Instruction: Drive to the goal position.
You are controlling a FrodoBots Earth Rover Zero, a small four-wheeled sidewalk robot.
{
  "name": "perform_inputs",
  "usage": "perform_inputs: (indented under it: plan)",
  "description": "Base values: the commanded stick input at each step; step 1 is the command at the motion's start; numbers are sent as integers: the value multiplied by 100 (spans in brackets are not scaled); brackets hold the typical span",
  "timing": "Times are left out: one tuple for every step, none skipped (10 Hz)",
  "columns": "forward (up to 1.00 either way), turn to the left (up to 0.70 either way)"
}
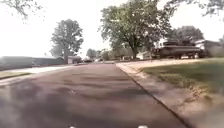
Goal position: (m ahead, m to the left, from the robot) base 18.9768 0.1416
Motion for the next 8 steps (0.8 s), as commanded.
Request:
perform_inputs:
  plan:
    - [100,-1]
    - [100,-1]
    - [100,-1]
    - [100,-1]
    - [100,-1]
    - [100,-1]
    - [100,-1]
    - [100,-1]
